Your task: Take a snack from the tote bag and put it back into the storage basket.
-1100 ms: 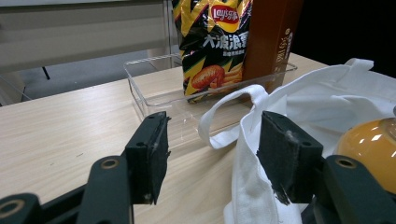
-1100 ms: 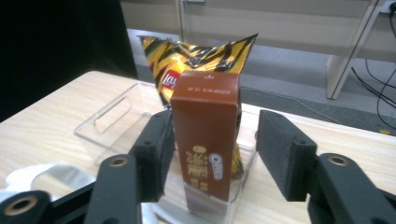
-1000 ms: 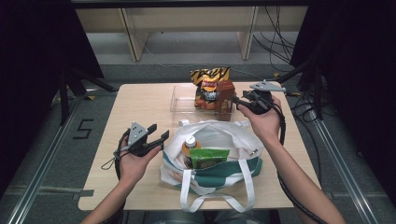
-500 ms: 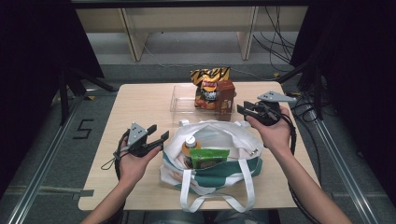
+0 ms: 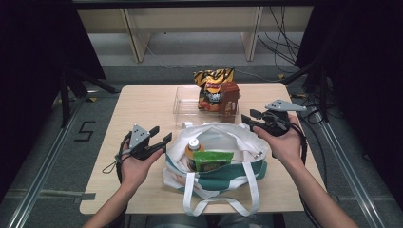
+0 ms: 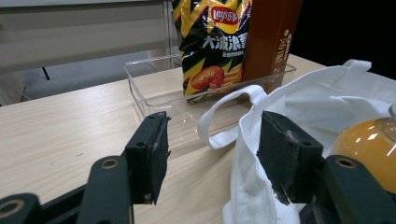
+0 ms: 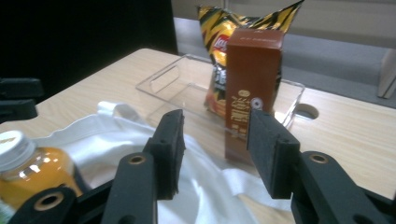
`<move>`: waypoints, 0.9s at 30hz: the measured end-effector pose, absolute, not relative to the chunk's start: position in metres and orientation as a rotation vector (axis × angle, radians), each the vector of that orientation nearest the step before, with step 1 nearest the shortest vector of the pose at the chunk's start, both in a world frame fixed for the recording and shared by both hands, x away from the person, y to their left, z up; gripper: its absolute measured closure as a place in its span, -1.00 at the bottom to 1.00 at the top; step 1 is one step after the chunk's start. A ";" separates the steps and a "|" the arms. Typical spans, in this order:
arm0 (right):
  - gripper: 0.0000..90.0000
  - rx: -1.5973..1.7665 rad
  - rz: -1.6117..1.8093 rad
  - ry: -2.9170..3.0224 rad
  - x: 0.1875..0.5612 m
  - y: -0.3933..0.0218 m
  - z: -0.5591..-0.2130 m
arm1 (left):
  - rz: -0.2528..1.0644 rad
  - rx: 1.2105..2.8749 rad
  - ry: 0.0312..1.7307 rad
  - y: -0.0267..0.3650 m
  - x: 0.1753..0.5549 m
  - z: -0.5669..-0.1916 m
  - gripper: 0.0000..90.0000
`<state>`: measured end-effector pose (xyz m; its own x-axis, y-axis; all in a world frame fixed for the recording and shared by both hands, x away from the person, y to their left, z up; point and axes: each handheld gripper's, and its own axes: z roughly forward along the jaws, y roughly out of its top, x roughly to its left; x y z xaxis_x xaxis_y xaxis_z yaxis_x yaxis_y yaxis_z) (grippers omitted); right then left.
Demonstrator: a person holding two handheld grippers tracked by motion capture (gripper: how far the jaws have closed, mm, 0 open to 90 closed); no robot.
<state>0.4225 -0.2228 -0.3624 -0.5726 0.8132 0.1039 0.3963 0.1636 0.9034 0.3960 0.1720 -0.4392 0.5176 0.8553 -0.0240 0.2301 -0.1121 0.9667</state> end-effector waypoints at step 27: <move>0.13 1.071 1.426 2.216 0.392 -0.219 -0.387 | 0.695 1.659 0.940 0.167 0.396 -0.442 -0.06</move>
<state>0.3925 -0.2187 -0.3875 -0.6788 0.7206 0.1415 0.4273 0.2308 0.8742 0.3956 0.1672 -0.4420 0.5214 0.8532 -0.0116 0.2396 -0.1333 0.9617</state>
